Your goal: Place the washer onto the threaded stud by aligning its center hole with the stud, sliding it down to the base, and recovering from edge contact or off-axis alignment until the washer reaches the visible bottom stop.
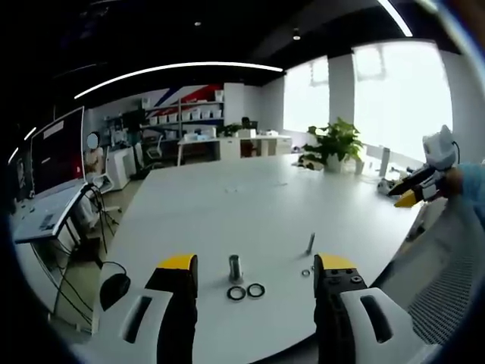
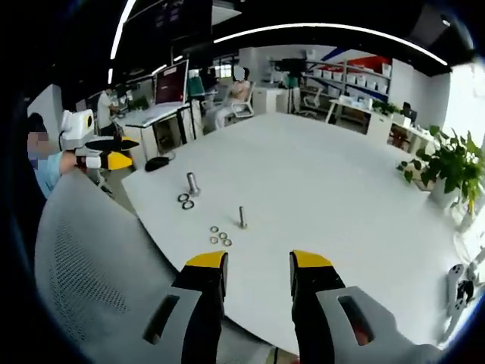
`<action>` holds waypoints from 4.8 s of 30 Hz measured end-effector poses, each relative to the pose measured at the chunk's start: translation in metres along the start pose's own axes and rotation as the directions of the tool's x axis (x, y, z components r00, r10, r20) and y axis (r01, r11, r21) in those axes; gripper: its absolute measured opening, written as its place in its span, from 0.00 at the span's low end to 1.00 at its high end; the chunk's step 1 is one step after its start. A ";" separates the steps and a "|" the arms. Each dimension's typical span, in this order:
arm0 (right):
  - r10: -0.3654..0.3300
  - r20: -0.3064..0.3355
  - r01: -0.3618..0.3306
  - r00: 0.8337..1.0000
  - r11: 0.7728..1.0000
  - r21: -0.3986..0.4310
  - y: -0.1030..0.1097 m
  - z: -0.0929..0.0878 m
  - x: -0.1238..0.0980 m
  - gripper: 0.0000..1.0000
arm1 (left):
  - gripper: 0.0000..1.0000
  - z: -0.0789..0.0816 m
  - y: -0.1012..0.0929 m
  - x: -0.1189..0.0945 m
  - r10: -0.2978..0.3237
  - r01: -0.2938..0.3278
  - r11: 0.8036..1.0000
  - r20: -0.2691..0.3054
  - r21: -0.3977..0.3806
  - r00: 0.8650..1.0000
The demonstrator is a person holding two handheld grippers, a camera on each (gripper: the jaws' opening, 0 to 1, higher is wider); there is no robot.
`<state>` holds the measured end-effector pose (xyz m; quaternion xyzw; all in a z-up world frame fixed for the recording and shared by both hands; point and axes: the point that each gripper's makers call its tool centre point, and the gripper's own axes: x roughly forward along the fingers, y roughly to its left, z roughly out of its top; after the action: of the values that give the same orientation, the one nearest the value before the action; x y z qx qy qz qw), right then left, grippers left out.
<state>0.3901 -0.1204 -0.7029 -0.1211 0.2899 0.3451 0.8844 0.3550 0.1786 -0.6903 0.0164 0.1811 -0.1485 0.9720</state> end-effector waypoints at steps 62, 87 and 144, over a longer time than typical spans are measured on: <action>0.276 -0.548 -0.525 0.790 0.767 -0.370 0.057 -0.034 0.122 0.33 | 0.59 -0.003 0.001 -0.001 -0.008 0.008 1.000 -0.014 0.003 1.000; 0.286 -0.602 -0.552 0.745 0.772 -0.316 0.063 -0.054 0.154 0.32 | 0.54 -0.003 0.003 -0.002 -0.001 0.001 1.000 -0.015 0.008 1.000; 0.238 -0.629 -0.579 0.740 0.702 -0.415 0.057 -0.071 0.187 0.15 | 0.46 -0.010 0.011 -0.001 0.028 -0.028 1.000 -0.050 -0.002 0.998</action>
<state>0.4321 -0.0068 -0.8725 -0.4076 0.4210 0.5651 0.5807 0.3535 0.1904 -0.6993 0.0212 0.2052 -0.1342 0.9692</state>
